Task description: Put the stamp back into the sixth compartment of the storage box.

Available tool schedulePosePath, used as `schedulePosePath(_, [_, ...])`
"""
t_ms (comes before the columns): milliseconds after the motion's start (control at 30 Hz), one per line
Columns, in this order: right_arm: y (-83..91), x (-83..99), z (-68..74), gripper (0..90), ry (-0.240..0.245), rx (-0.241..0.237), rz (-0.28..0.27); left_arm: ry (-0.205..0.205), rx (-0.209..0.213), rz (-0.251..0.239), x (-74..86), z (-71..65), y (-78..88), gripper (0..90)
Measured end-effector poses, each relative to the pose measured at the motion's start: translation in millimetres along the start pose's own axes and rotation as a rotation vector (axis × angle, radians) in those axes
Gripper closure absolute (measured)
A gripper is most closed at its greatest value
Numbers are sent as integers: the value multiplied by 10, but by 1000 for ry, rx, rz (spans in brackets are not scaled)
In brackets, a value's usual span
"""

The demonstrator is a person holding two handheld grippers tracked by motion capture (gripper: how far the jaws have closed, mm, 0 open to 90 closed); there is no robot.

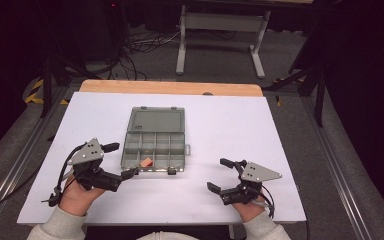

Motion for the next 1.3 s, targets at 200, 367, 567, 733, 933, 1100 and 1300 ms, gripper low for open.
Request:
schedulePosePath(200, [-2,2,0,99,0,1,1,33,-19,-68,68,48,102,23])
schedulePosePath(367, [-3,3,-3,99,0,2,1,27,-38,-80,158,66,148,25])
schedulePosePath(567, [-2,3,-5,99,-1,3,1,62,-54,-111,249,118,196,29])
schedulePosePath(733, [-2,1,-5,98,-2,3,-2,85,-65,-128,339,175,222,33])
schedulePosePath(933, [0,3,-9,96,-1,5,0,117,-67,-165,441,227,246,43])
schedulePosePath(1100, [0,3,-12,96,-3,5,-1,120,-77,-165,543,254,242,46])
schedulePosePath(1300, [-1,6,-12,95,-3,4,0,147,-85,-177,643,295,234,44])
Point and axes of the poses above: each handheld gripper's, and its own axes: y roughly backward along the jaws, x roughly out of its underside, z roughly to its left, the point moved 10 cm from there along -y, roughly forward along the jaws, and after that the axes turned 7 degrees about -z, right-handed, at the moved point
